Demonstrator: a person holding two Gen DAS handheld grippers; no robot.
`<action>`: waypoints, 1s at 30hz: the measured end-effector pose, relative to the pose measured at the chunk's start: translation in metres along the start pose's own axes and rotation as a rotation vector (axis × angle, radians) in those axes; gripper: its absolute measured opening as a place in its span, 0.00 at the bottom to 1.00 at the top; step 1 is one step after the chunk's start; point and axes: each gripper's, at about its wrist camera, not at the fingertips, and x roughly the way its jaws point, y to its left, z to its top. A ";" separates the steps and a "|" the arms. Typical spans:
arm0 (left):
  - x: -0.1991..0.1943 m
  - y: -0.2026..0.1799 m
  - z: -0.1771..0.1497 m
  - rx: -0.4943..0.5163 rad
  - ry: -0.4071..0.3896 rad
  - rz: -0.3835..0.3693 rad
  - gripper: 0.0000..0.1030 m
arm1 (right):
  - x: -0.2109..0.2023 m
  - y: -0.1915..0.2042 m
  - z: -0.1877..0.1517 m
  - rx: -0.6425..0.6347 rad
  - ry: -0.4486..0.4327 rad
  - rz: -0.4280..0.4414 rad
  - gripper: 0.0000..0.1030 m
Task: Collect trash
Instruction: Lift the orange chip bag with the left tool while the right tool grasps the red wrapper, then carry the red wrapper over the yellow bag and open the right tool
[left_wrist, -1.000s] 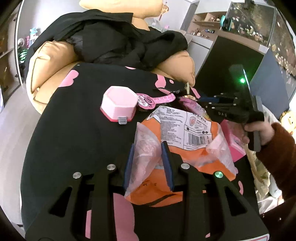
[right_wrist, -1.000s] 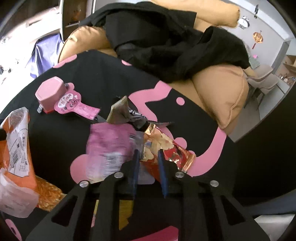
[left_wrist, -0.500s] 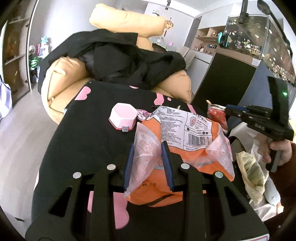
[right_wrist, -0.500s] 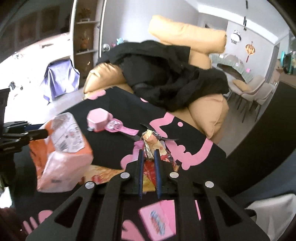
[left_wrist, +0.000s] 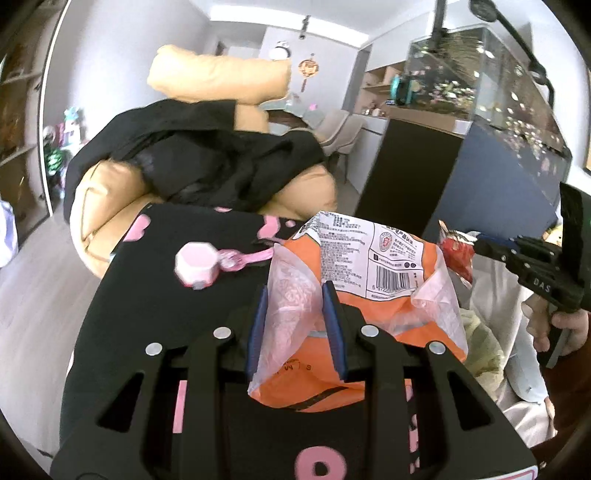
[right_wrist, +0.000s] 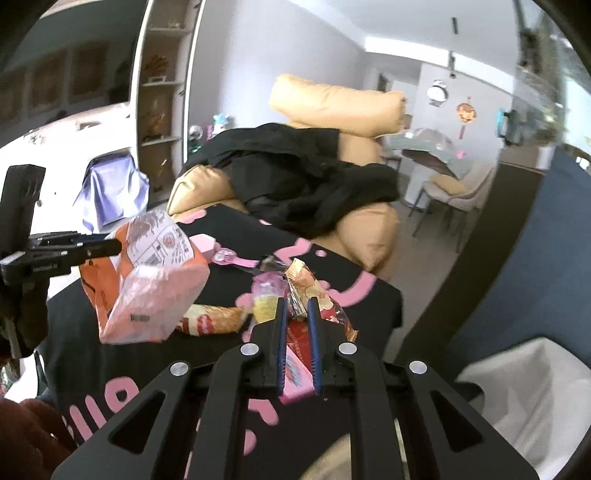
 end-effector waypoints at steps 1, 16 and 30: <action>0.001 -0.009 0.003 0.008 -0.001 -0.011 0.28 | -0.007 -0.005 -0.005 0.006 -0.005 -0.012 0.12; 0.040 -0.154 0.014 0.129 0.056 -0.204 0.28 | -0.080 -0.098 -0.116 0.230 0.004 -0.136 0.12; 0.089 -0.178 -0.008 0.148 0.171 -0.183 0.28 | -0.010 -0.130 -0.202 0.411 0.155 -0.095 0.34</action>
